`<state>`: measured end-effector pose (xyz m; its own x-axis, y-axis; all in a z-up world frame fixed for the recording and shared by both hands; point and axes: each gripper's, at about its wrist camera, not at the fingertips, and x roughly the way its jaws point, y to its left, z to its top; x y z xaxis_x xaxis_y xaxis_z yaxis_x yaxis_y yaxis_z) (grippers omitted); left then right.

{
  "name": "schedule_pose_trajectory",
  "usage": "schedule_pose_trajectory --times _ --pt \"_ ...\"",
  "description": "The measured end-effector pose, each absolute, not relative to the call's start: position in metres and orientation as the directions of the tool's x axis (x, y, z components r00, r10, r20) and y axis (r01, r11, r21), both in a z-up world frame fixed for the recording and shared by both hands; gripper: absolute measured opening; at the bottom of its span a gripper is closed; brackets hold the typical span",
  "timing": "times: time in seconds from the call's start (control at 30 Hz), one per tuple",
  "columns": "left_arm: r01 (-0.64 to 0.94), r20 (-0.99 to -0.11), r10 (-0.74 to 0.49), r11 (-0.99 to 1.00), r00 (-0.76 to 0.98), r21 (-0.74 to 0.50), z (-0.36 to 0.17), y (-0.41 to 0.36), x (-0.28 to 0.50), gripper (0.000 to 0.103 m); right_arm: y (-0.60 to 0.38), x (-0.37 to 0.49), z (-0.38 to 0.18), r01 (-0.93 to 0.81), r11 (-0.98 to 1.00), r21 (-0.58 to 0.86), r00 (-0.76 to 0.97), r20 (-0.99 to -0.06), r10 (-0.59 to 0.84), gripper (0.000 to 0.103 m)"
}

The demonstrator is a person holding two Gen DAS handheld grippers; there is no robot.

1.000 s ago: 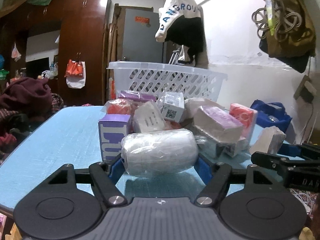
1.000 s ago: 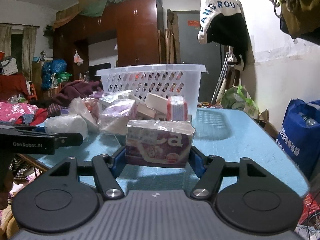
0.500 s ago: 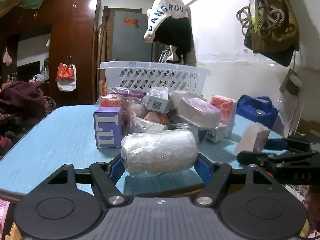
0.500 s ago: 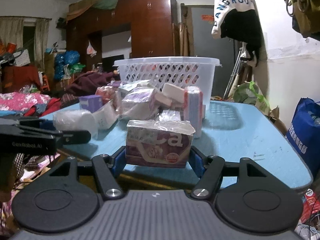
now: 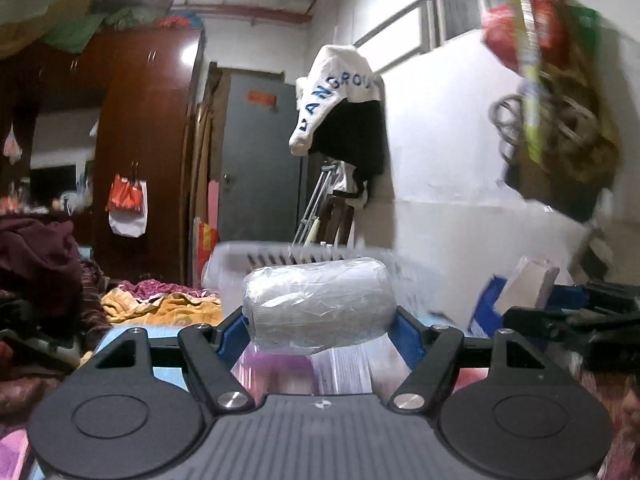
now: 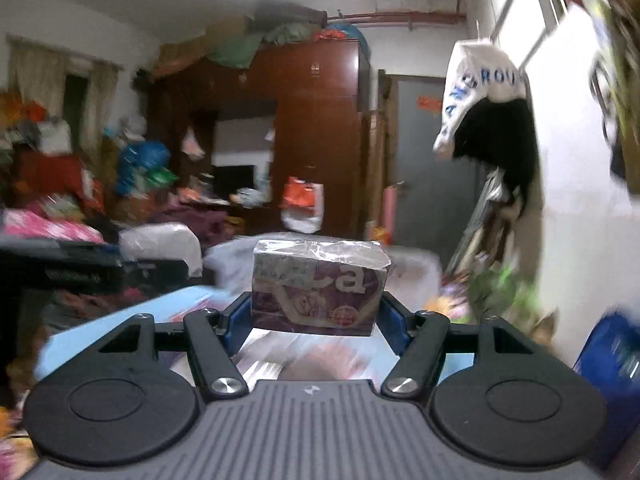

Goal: Organize objects
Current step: 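Lift both held items over the white basket and open both grippers, then grasp the clear plastic bag with the left gripper while the right grasps the silver pack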

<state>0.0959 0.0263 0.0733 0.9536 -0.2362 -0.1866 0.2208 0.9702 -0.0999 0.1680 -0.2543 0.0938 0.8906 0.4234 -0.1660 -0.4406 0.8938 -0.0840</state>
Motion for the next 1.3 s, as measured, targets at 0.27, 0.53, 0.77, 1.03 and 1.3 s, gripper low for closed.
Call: schedule_pose_trajectory --times 0.27,0.53,0.77,1.03,1.3 --pt "0.191 -0.437 -0.244 0.968 0.866 -0.161 0.125 0.014 0.256 0.076 -0.219 0.323 0.119 -0.434 0.9 -0.036 0.825 -0.416 0.381 0.068" --pt "0.139 -0.535 -0.191 0.981 0.823 -0.136 0.105 0.01 0.298 0.076 -0.215 0.346 0.099 -0.433 0.9 -0.055 0.797 -0.49 0.353 0.068" --pt "0.167 -0.476 -0.223 0.973 0.851 -0.158 0.1 0.023 0.282 0.103 -0.221 0.329 0.114 -0.412 0.902 -0.127 0.85 -0.409 0.331 0.103" --pt "0.194 -0.299 -0.21 0.978 0.931 -0.082 0.082 0.026 0.138 0.103 -0.277 0.2 0.08 -0.476 0.879 0.015 0.856 -0.222 0.467 0.103" --pt "0.187 -0.281 -0.208 0.977 0.937 -0.102 0.009 0.021 0.048 0.088 -0.242 0.136 0.013 -0.503 0.863 -0.032 0.848 -0.209 0.487 0.093"
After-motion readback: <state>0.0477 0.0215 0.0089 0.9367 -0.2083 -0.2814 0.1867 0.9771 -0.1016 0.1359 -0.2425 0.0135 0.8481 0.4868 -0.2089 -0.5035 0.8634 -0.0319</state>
